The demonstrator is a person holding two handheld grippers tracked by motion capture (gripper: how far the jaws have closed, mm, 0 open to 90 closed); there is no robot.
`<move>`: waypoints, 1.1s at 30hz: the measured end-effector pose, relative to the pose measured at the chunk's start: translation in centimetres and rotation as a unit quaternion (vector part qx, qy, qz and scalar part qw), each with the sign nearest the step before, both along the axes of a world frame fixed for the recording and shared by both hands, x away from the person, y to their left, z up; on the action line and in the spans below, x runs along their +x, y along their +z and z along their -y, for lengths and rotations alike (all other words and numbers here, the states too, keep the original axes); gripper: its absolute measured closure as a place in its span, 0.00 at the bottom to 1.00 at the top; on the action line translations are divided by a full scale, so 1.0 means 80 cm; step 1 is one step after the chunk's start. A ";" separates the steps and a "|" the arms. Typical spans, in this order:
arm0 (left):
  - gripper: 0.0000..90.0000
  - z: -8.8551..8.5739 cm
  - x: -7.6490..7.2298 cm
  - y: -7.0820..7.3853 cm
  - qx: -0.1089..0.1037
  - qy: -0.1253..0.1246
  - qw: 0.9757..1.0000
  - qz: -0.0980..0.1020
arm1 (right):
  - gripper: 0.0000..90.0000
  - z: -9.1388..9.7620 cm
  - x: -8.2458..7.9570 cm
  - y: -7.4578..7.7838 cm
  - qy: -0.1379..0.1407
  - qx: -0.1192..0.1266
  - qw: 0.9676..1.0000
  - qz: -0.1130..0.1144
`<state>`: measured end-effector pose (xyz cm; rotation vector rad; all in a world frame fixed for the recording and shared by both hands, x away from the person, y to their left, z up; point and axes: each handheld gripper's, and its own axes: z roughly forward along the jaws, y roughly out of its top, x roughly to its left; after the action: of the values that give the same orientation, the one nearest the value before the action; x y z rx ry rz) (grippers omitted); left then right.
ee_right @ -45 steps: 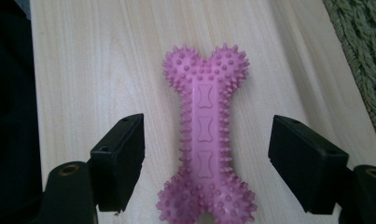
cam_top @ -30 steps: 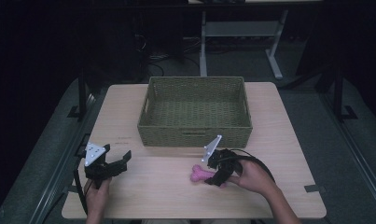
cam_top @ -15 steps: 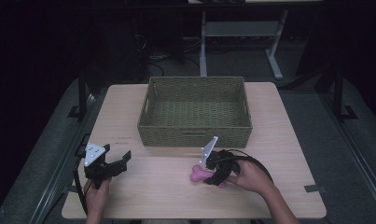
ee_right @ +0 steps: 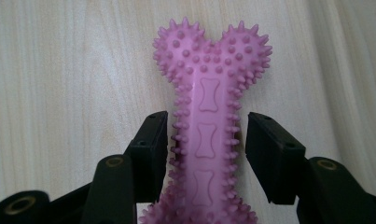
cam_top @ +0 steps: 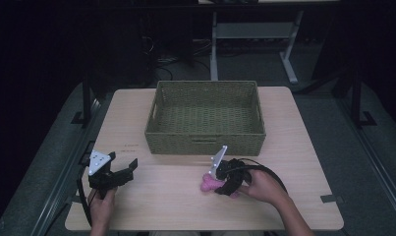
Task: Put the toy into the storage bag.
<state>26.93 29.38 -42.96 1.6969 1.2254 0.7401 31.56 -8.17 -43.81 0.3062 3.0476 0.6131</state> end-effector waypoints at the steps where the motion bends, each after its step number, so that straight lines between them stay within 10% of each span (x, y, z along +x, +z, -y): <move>1: 0.14 0.000 0.000 0.000 0.000 0.000 1.000 0.000 | 0.54 0.000 0.000 -0.001 0.001 -0.002 1.000 0.001; 20: 0.14 -0.002 -0.001 0.000 -0.002 0.002 1.000 0.001 | 0.64 -0.001 0.001 0.000 0.018 0.002 1.000 -0.010; 33: 0.14 -0.002 -0.001 0.001 -0.003 0.003 1.000 0.002 | 0.64 0.010 0.017 0.034 0.028 0.017 0.999 -0.026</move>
<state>26.81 29.57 -42.92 1.6867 1.2305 0.7418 32.93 -9.01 -41.06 0.2421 3.1067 0.6725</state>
